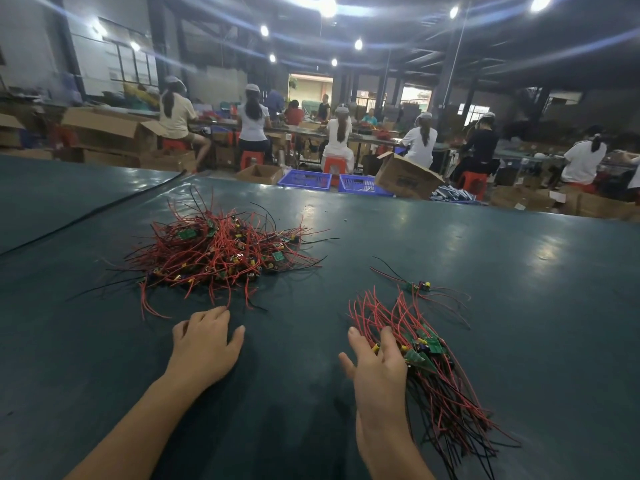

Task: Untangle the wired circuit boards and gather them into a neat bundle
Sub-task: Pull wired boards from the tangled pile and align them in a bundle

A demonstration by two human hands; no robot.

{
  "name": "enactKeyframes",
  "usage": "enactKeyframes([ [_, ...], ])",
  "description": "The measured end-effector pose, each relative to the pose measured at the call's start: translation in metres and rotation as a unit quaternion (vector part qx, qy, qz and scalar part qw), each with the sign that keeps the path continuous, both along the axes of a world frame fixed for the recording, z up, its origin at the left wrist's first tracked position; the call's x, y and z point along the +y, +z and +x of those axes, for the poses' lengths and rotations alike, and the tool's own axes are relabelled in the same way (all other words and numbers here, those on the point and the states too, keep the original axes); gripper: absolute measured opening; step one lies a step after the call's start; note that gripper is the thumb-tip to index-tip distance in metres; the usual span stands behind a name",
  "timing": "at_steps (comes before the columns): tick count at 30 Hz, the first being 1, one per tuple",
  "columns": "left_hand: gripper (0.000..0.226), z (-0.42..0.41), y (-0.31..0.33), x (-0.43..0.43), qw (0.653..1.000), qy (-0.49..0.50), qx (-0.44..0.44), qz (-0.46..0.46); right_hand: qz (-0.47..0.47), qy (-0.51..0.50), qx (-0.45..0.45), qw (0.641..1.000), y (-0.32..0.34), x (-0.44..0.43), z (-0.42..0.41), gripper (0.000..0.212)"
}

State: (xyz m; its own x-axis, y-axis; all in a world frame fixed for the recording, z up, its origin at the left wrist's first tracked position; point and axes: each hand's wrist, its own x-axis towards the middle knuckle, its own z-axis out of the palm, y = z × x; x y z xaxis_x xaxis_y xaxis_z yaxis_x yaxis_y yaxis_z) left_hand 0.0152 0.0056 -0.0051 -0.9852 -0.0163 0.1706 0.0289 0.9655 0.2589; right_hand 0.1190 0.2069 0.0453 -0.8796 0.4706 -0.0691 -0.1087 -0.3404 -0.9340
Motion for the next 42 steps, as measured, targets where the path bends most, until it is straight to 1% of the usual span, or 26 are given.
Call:
enactKeyframes([
  [1,0.052,0.000,0.001,0.001,1.000,0.001,0.003,0.023,-0.008,0.008,0.002,1.000,0.000,0.000,0.000,0.075],
  [3,0.045,0.000,0.003,0.004,0.995,-0.001,0.026,0.097,-0.017,0.003,0.005,1.000,-0.003,0.001,-0.002,0.075],
  [4,0.039,0.002,0.004,0.007,0.988,-0.008,0.050,0.147,-0.013,0.002,0.009,1.000,-0.005,0.001,-0.002,0.075],
  [6,0.025,0.007,0.008,0.013,0.963,-0.023,0.106,0.247,-0.009,0.001,0.019,1.000,-0.007,0.002,-0.004,0.074],
  [7,0.019,0.011,0.010,0.017,0.952,-0.025,0.129,0.276,-0.011,0.004,0.025,1.000,-0.009,0.002,-0.005,0.073],
  [8,0.015,0.014,0.013,0.019,0.949,-0.024,0.148,0.279,-0.005,0.005,0.028,1.000,-0.010,0.003,-0.006,0.073],
  [9,0.013,0.016,0.014,0.019,0.951,-0.020,0.161,0.263,-0.010,0.008,0.034,0.999,-0.012,0.003,-0.007,0.072],
  [11,0.013,0.016,0.015,0.015,0.966,-0.004,0.160,0.201,-0.012,0.003,0.037,0.999,-0.015,0.005,-0.008,0.071],
  [14,0.023,0.011,0.010,0.006,0.992,0.018,0.075,0.099,-0.019,-0.010,0.030,0.999,-0.018,0.006,-0.010,0.071],
  [15,0.030,0.009,0.008,0.005,0.995,0.011,0.054,0.088,-0.020,-0.010,0.030,0.999,-0.019,0.007,-0.011,0.071],
  [17,0.041,0.006,0.006,0.006,0.995,-0.003,0.052,0.091,-0.017,-0.006,0.026,0.999,-0.018,0.007,-0.010,0.071],
  [18,0.043,0.005,0.006,0.007,0.993,-0.007,0.066,0.099,-0.014,-0.003,0.021,1.000,-0.018,0.008,-0.009,0.071],
  [20,0.038,0.003,0.007,0.006,0.984,-0.007,0.110,0.143,-0.004,0.004,0.016,1.000,-0.016,0.009,-0.008,0.071],
  [22,0.030,0.002,0.010,0.005,0.964,-0.004,0.176,0.200,0.012,0.008,0.021,1.000,-0.016,0.009,-0.008,0.069],
  [23,0.029,0.001,0.012,0.005,0.955,-0.004,0.215,0.204,0.018,0.010,0.023,1.000,-0.016,0.009,-0.008,0.068],
  [25,0.034,-0.005,0.019,0.011,0.945,-0.019,0.287,0.158,0.030,0.013,0.028,0.999,-0.017,0.008,-0.008,0.068],
  [27,0.047,-0.017,0.031,0.017,0.945,-0.035,0.314,0.084,0.039,0.017,0.036,0.998,-0.018,0.008,-0.009,0.068],
  [28,0.054,-0.027,0.037,0.018,0.952,-0.034,0.300,0.058,0.043,0.021,0.037,0.998,-0.019,0.008,-0.009,0.067],
  [29,0.063,-0.038,0.043,0.018,0.962,-0.023,0.267,0.046,0.048,0.025,0.036,0.998,-0.020,0.008,-0.009,0.067],
  [30,0.072,-0.050,0.049,0.018,0.976,-0.004,0.214,0.049,0.052,0.028,0.035,0.998,-0.020,0.008,-0.009,0.067],
  [32,0.094,-0.073,0.058,0.013,0.992,0.052,0.072,0.085,0.057,0.031,0.032,0.997,-0.019,0.009,-0.009,0.066],
  [34,0.109,-0.091,0.059,0.006,0.987,0.094,-0.058,0.121,0.054,0.033,0.032,0.997,-0.020,0.010,-0.010,0.066],
  [35,0.112,-0.097,0.057,0.002,0.982,0.102,-0.096,0.127,0.053,0.034,0.034,0.997,-0.021,0.010,-0.011,0.066],
  [37,0.104,-0.102,0.050,-0.006,0.982,0.108,-0.120,0.096,0.051,0.034,0.036,0.997,-0.023,0.010,-0.013,0.066],
  [40,0.078,-0.103,0.039,-0.015,0.990,0.108,-0.086,0.012,0.046,0.028,0.028,0.998,-0.024,0.009,-0.014,0.066],
  [42,0.064,-0.102,0.034,-0.019,0.993,0.089,-0.081,0.021,0.047,0.024,0.026,0.998,-0.024,0.008,-0.014,0.065],
])
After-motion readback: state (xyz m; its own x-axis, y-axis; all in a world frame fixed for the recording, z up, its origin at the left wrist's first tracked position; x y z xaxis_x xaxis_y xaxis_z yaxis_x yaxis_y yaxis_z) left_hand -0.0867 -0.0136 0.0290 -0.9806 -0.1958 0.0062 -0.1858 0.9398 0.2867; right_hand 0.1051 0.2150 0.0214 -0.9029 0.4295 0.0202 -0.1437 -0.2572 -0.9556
